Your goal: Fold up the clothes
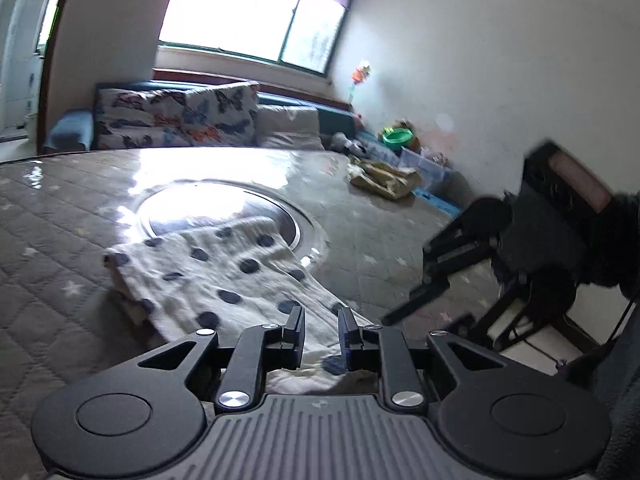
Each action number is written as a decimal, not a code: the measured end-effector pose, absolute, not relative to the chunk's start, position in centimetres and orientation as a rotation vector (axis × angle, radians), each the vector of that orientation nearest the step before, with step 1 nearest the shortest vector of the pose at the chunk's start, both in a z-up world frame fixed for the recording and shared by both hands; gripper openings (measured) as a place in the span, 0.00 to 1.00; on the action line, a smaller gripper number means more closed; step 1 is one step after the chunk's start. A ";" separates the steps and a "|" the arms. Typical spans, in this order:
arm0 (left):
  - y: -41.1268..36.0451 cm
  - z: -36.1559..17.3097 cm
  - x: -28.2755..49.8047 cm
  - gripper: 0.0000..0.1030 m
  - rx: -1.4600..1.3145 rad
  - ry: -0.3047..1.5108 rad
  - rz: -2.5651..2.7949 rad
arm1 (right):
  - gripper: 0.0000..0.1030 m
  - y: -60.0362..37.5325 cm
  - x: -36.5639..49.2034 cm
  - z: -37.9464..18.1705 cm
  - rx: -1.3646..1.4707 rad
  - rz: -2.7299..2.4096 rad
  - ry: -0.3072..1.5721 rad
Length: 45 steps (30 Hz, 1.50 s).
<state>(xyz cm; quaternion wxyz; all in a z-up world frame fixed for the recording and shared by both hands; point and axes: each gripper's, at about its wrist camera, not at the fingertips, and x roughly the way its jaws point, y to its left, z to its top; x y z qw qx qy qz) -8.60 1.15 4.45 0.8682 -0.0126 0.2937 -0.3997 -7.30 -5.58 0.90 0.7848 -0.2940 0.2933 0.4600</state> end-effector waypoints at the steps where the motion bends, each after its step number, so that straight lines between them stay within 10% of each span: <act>1: 0.8 4.3 -8.6 0.19 -0.015 0.617 -0.845 | 0.23 -6.0 -6.9 1.2 -0.602 0.978 0.648; 45: -1.7 1.7 -6.5 0.31 -0.004 0.724 -0.887 | 0.23 -5.3 10.6 -1.9 -0.278 0.582 0.664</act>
